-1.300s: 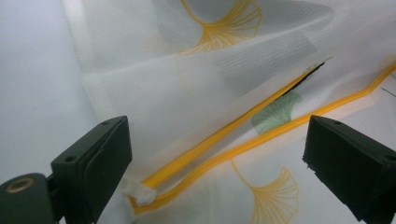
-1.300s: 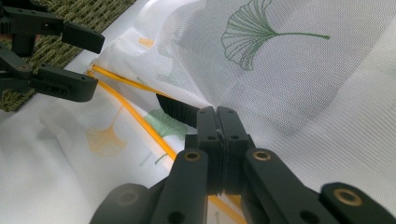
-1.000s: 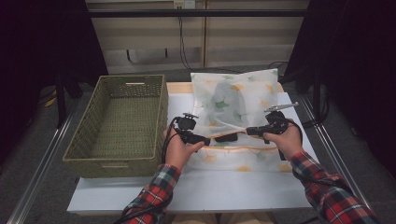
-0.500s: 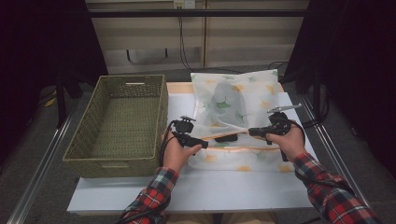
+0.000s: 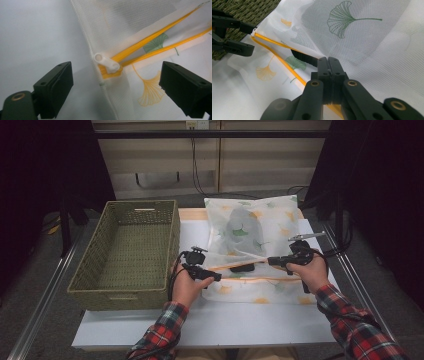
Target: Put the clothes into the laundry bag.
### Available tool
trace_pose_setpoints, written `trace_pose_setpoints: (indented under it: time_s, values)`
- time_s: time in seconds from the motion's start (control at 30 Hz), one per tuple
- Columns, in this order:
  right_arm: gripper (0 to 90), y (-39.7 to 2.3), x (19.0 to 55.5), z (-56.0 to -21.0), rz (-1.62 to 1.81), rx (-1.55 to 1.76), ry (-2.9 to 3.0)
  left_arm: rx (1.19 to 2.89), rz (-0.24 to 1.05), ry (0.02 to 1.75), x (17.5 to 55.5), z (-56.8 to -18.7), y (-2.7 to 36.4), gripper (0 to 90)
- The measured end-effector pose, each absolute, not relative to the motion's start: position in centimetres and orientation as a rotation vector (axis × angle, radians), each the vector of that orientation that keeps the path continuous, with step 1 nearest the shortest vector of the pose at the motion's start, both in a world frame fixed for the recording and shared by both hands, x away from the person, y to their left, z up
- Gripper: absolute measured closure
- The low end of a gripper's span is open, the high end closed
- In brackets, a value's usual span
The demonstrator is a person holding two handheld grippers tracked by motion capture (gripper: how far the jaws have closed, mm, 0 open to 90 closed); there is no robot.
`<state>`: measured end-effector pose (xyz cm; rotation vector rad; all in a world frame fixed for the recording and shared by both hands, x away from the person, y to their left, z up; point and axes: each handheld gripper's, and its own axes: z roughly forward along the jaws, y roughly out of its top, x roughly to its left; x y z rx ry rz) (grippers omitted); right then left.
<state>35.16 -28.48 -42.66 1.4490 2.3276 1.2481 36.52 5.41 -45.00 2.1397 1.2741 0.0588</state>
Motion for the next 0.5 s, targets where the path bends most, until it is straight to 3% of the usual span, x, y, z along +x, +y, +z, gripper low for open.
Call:
trace_pose_setpoints:
  time_s: [0.5]
  values:
    - [89.9, -28.95, 35.27, -42.57, 1.236, 1.449, 2.322, 2.129, 0.008, 1.3, 36.17, -45.01, 5.68, 18.5]
